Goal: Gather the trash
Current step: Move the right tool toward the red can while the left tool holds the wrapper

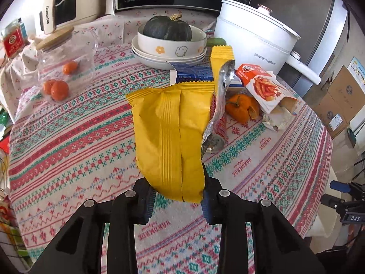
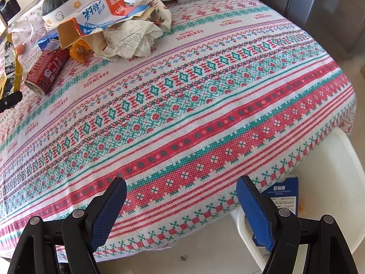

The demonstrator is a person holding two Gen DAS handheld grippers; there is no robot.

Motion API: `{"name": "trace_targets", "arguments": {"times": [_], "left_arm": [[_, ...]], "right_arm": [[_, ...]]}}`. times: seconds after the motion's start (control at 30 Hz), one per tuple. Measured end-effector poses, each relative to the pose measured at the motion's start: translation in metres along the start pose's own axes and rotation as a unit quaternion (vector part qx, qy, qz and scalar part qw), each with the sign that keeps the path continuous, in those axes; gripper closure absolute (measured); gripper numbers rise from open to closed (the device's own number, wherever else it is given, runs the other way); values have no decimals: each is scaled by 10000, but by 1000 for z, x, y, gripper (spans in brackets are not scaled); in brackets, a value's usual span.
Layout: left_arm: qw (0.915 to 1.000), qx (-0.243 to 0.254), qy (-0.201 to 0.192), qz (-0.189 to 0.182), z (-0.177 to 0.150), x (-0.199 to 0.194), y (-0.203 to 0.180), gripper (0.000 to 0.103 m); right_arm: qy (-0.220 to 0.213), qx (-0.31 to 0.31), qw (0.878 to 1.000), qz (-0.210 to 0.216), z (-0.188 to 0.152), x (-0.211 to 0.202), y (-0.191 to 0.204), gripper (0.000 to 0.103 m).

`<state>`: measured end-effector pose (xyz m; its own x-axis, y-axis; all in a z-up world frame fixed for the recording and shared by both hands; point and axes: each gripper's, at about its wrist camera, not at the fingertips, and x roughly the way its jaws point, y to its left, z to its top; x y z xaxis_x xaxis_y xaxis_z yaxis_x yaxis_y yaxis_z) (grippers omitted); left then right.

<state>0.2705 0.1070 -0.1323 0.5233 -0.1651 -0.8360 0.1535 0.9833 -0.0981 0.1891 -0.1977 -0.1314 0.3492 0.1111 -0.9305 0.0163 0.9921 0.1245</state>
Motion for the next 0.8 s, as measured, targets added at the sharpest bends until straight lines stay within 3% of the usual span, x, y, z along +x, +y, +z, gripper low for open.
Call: {"name": "trace_targets", "arguments": {"times": [0.17, 0.33, 0.43, 0.8], "left_arm": [[9996, -118, -95, 232, -25, -54, -10, 68], [9983, -461, -283, 236, -53, -102, -3, 68], [9970, -630, -271, 354, -65, -116, 11, 68], [9893, -1439, -251, 37, -79, -131, 86, 68]], "right_arm": [[-91, -69, 9998, 166, -2, -9, 9, 20], [-132, -312, 9993, 156, -8, -12, 24, 20], [-122, -438, 9989, 134, -10, -7, 32, 20], [-334, -680, 9971, 54, -21, 2, 71, 20]]}}
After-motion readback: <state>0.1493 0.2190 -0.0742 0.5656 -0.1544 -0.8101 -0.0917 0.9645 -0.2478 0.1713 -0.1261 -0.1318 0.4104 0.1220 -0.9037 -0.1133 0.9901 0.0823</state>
